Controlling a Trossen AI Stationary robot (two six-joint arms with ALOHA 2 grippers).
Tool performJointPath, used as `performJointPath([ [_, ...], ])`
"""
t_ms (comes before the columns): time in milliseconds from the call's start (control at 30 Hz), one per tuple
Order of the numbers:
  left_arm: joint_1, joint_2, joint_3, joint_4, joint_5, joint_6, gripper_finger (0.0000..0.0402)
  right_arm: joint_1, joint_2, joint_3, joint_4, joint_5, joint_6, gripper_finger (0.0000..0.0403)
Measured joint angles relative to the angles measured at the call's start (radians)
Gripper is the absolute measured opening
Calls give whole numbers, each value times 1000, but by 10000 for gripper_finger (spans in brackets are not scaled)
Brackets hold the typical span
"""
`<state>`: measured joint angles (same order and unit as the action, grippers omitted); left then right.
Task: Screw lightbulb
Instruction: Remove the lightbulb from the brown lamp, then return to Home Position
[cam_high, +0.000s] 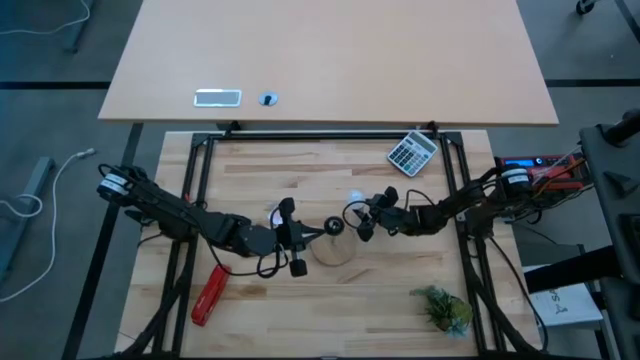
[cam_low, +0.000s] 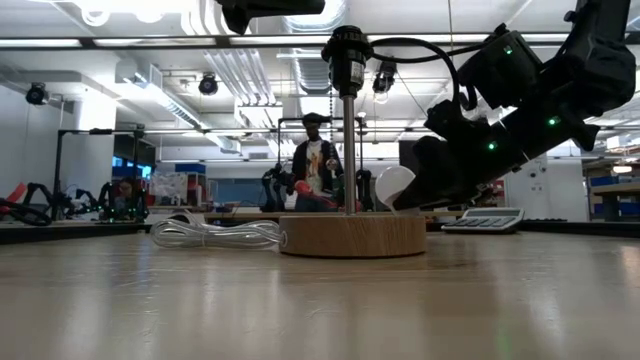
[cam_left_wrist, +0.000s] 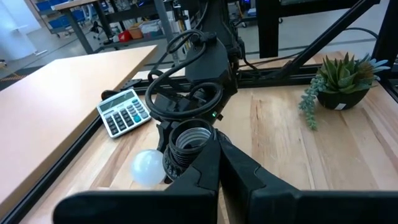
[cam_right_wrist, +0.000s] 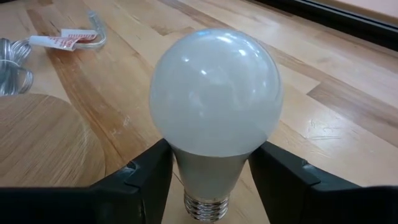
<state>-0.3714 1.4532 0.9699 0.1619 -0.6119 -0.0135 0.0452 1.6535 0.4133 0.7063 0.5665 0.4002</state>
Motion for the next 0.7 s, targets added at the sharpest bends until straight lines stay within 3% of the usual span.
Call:
performJointPath([
  [367,0,0,0,0,0,0,0,-5,0,39,-77,-16,-4,262],
  [700,0,0,0,-5,0,0,0,-5,-29,82,-167,-17,-25,272],
])
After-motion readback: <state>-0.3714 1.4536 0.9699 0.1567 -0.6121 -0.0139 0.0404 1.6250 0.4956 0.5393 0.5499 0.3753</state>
